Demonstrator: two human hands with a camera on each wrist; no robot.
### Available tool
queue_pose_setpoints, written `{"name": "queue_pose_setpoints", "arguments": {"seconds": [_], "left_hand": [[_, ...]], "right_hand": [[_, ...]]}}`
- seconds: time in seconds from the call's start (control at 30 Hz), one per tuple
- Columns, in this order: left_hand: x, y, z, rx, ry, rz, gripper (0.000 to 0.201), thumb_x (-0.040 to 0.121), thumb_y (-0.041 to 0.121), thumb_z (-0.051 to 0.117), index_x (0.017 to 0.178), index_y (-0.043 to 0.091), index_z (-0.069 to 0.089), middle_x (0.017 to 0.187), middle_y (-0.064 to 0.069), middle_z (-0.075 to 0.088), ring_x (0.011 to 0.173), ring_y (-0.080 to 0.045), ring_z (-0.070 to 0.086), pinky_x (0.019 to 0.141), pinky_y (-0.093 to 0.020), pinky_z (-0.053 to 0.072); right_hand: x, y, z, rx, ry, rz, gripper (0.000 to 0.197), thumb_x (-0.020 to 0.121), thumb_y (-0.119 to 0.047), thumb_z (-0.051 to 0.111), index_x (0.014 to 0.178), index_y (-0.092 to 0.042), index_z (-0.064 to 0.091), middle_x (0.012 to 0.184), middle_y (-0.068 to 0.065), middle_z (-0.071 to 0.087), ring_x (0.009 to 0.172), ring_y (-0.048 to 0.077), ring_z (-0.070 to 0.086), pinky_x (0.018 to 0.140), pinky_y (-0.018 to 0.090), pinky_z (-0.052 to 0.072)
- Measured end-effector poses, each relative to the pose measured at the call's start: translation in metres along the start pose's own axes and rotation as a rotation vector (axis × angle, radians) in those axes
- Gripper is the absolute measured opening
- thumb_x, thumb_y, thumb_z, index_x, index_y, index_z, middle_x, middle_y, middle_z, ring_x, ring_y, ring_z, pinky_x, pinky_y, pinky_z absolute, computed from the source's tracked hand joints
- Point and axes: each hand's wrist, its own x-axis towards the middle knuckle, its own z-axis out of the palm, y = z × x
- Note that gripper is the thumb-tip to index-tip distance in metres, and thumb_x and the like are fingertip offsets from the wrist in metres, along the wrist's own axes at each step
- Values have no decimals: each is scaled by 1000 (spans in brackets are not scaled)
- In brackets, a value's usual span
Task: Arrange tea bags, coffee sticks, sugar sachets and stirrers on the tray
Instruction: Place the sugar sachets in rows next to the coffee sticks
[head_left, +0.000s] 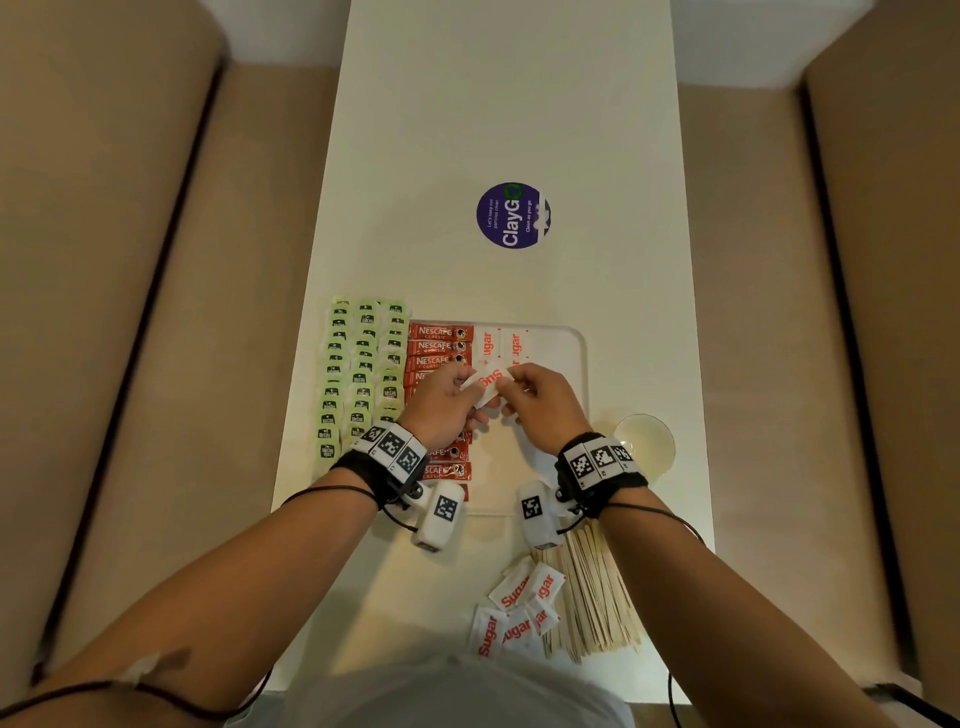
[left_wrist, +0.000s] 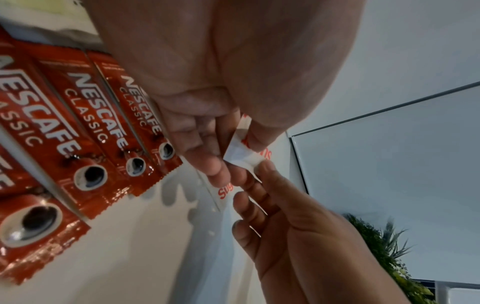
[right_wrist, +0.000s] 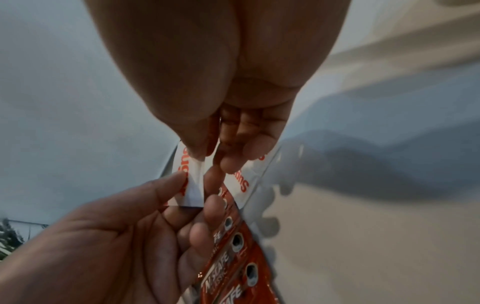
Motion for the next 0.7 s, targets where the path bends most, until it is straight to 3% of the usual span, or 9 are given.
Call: {"name": "queue_pose_setpoints", "arguments": {"seconds": [0.13,0.27,0.37,0.43,0.5,0.57,0.7], "left_hand": [[-4,-9,-5,132,42,54,8,98,12,62,103,7,64,80,-16,73,64,-19,67,57,-29,53],[-12,-15,-9,228,30,78,8,95,12,67,87,15,68,66,1,70,60,-15,65,66,-38,57],[-19,-15,-11,255,12,94,6,96,11,65,96,10,71,70,1,70,61,-12,63,66,-36,56],[-23,-15,-15,231,42,79,12,96,11,65,107,12,71,78,-5,72,65,-11,65,67,-32,58],[-27,-13,-22,204,60,76,20,94,12,69,114,14,67,83,-14,73,67,-12,66,65,-27,57],[-33,-9,-30,184,48,81,26,90,13,74,113,19,63,83,-12,76,70,-13,71,68,-30,58],[-39,-1,-42,190,6,68,50,85,11,79,126,19,54,85,-4,78,80,-19,76,75,-40,61]], "right_hand": [[-3,-6,-2,35,10,8,5,100,-19,63,103,-18,67,87,4,71,65,4,66,58,16,49],[-9,-12,-4,22,10,-14,10,98,-15,64,107,-19,66,88,2,69,66,5,65,60,13,48],[-13,-11,-4,-23,-56,-22,27,99,-13,63,124,-22,65,89,2,64,75,10,64,71,21,53],[-18,-9,-4,-106,-113,-21,38,98,-16,62,136,-23,62,100,3,67,85,13,64,87,29,56],[-24,-9,-4,-174,-155,-26,44,98,-16,62,142,-21,58,107,1,68,88,11,64,92,31,56],[-33,-11,-5,-191,-209,-39,43,98,-14,63,141,-19,58,99,-1,69,81,11,65,86,27,57],[-45,-9,-1,-242,-221,-73,21,99,-32,63,117,-24,69,95,-1,73,87,15,68,90,37,57]]}}
